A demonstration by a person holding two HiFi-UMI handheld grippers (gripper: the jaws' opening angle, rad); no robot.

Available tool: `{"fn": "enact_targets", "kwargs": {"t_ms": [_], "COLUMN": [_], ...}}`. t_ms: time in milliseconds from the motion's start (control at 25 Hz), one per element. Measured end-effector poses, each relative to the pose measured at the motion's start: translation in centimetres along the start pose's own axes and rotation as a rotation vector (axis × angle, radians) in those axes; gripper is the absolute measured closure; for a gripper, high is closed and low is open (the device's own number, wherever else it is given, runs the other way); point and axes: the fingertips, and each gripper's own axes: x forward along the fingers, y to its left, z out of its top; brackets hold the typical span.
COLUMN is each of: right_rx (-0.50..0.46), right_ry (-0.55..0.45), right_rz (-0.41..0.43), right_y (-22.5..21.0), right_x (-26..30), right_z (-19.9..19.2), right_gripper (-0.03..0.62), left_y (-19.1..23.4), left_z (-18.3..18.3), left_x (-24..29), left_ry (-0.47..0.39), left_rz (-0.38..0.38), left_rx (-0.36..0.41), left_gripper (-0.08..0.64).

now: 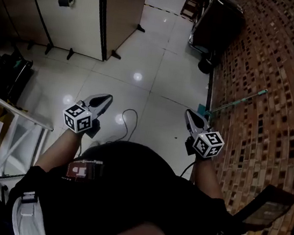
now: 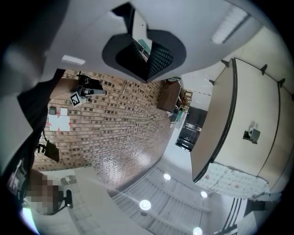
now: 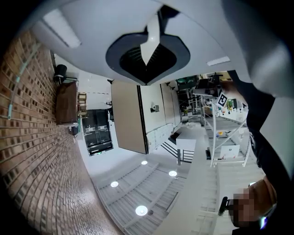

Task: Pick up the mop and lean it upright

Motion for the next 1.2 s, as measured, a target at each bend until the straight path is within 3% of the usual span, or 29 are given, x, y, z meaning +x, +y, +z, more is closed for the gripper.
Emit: {"fn": "enact_targets", "kwargs": {"t_ms": [280,520,760,920,1200], "right_rx": [0.027,0.049,0.06,0.057,0.005], "right_ry": [-0.018,-0.058,-0.095,-0.079,-0.041], "right_rz": [-0.005,-0.048,-0.095,-0.089,-0.016], "right_y": [-0.2,0.2,-2.1,-5.9,-17.2], "right_x": [7.4,16.4,23.0,25.1,26.5], "right_z": [1.7,5.1,8.0,8.3,10.2], "right_gripper": [0.578,0.578,0.578,0.578,0.578], "left_y": [7.4,15.5,21.2,23.5,23.7], "left_z": [2.0,5.1,8.4,9.4,10.5], "left_x": [0.8,2.2,5.4,9.2,19.6], "left_ry": [0.008,0.073,0.106,0.084,0.016], "left_rz": [-0.005,-0.078,-0.132,-0.1,0.01], "left_rx": [-0.007,0.005,0.008,0.005,0.021], "left_gripper": [0.566,0.566,0.566,0.566,0.566]}}
